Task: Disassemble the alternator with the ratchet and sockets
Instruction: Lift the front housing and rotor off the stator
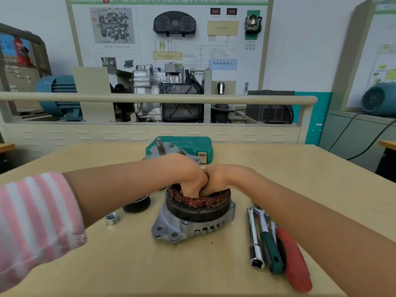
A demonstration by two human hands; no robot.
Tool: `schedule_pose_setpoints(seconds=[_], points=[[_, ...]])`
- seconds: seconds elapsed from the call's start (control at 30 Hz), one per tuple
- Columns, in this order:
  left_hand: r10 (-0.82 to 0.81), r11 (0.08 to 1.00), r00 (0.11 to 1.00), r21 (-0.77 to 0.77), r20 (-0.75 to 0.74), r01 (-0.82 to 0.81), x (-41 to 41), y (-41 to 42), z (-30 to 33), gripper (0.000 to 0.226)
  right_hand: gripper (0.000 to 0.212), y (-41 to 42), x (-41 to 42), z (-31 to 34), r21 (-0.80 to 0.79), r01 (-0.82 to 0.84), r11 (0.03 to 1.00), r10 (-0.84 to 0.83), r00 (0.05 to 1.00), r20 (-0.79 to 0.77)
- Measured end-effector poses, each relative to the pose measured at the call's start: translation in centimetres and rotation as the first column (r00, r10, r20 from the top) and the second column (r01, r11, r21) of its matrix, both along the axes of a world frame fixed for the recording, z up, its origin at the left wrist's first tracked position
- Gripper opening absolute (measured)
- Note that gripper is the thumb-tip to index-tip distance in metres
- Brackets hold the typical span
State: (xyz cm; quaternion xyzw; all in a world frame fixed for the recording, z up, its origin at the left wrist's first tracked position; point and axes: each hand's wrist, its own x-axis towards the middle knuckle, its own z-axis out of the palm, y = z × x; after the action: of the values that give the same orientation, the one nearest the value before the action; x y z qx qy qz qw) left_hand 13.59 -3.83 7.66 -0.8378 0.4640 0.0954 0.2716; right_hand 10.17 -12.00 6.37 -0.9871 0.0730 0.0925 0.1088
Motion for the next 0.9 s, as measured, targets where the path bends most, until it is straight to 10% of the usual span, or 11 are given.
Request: schedule_pose_setpoints(seconds=[0.37, 0.5, 0.9], points=[[0.002, 0.894, 0.943, -0.421, -0.333, -0.151, 0.9, 3.1, 2.0, 0.038, 0.033, -0.3, -0.3, -0.8, 0.017, -0.036, 0.999, 0.035, 0.998, 0.046], [-0.01, 0.851, 1.0, -0.525, -0.015, 0.001, 0.4, 3.2, 1.3, 0.029, 0.018, -0.5, -0.2, -1.1, 0.01, -0.041, 0.999, 0.04, 0.997, 0.065], [0.094, 0.993, 0.989, 0.065, 0.111, -0.102, -1.0, -0.3, -0.3, 0.031, 0.033, 0.1, -1.0, -1.0, -0.033, -0.076, 0.997, 0.08, 0.989, 0.126]])
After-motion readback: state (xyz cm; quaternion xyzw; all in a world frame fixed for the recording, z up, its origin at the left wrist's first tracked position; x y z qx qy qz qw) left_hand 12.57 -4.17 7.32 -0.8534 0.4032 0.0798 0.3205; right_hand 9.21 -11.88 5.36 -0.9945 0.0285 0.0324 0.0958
